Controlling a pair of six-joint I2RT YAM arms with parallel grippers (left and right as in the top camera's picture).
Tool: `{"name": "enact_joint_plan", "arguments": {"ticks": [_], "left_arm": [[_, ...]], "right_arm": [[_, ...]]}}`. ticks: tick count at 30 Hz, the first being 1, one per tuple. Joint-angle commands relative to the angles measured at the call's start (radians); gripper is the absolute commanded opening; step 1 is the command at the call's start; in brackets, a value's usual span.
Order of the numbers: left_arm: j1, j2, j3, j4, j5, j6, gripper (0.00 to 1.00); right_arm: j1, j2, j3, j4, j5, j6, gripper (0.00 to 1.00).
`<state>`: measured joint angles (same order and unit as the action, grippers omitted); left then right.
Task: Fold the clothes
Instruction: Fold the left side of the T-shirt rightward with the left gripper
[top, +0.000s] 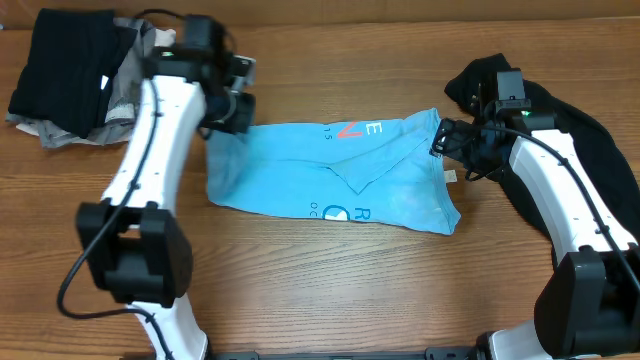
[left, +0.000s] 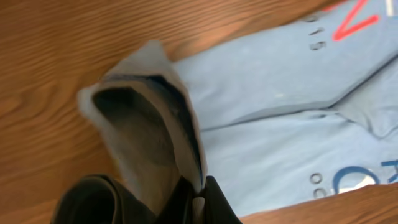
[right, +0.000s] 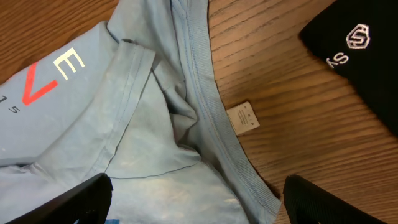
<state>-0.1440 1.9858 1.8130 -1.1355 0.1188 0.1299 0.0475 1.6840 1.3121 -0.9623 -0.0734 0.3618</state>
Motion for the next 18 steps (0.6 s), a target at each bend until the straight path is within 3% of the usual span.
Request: {"name": "enact_joint_plan", "arguments": {"ticks": [1, 18], "left_arm": [[-0.058, 0.066, 0.013, 0.023, 0.005, -0.031, 0.04], [-0.257, 0.173, 0.013, 0.123, 0.020, -0.109, 0.04]], "right_arm": [[-0.004, -0.029, 0.023, 0.002, 0.005, -0.004, 0.91], [-0.004, -0.027, 0.023, 0.009, 0.005, -0.023, 0.91]]}}
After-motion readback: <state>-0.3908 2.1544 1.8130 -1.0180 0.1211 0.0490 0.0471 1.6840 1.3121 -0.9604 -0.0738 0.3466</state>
